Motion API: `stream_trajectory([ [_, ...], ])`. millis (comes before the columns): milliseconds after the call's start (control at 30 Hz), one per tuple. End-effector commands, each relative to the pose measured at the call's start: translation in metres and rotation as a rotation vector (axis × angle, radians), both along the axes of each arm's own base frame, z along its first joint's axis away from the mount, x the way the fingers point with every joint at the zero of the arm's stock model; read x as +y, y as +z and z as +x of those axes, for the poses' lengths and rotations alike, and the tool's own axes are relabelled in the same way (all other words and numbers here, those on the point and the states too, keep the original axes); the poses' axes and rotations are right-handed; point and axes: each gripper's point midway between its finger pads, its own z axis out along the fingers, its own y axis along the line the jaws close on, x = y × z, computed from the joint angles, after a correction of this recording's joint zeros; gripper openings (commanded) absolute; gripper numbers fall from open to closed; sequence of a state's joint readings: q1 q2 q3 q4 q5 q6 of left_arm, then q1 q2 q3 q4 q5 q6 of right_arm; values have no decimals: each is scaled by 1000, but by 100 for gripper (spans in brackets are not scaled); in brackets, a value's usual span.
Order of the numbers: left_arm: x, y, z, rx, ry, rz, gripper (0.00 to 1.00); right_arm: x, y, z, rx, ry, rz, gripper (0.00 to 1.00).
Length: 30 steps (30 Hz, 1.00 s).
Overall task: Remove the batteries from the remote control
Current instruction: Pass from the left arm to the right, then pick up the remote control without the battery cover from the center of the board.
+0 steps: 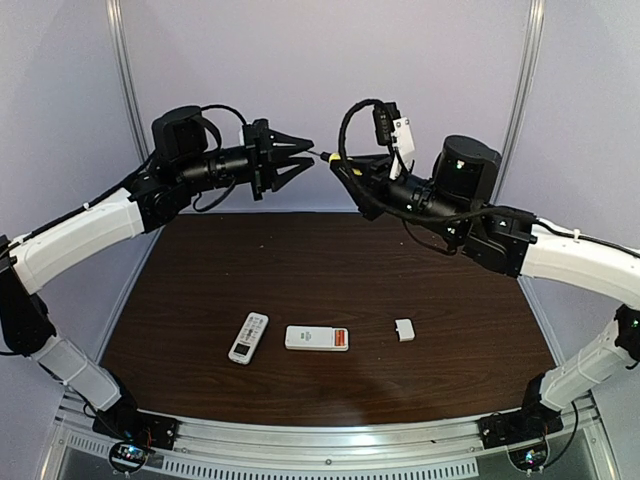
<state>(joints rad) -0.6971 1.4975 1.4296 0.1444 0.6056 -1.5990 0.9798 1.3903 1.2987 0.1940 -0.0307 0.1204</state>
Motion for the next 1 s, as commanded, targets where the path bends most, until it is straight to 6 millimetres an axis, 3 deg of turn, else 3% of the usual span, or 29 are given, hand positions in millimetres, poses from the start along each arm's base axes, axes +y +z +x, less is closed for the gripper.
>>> stream_trajectory([
  [0,12,-19,-2,-45,42,96,41,-26,-3,1,52,-79,26,0],
  [167,23,-53,3,-23,73,198,59,-48,-20,-2,120,-131,30,0],
  [400,52,-83,19,-111,190,433,87,-77,-50,-6,269,-213,16,0],
  [433,58,-92,23,-133,218,495,95,-81,-56,-6,300,-231,16,0],
  [567,94,-139,35,-201,312,802,97,-92,-70,-7,394,-271,23,0],
  [667,112,-163,38,-276,335,942,97,-98,-77,-9,444,-283,31,0],
  [833,108,-181,34,-499,200,1045,97,-104,-89,-14,538,-282,30,0],
  [967,95,-198,20,-659,69,1019,97,-107,-99,-23,597,-253,20,0],
])
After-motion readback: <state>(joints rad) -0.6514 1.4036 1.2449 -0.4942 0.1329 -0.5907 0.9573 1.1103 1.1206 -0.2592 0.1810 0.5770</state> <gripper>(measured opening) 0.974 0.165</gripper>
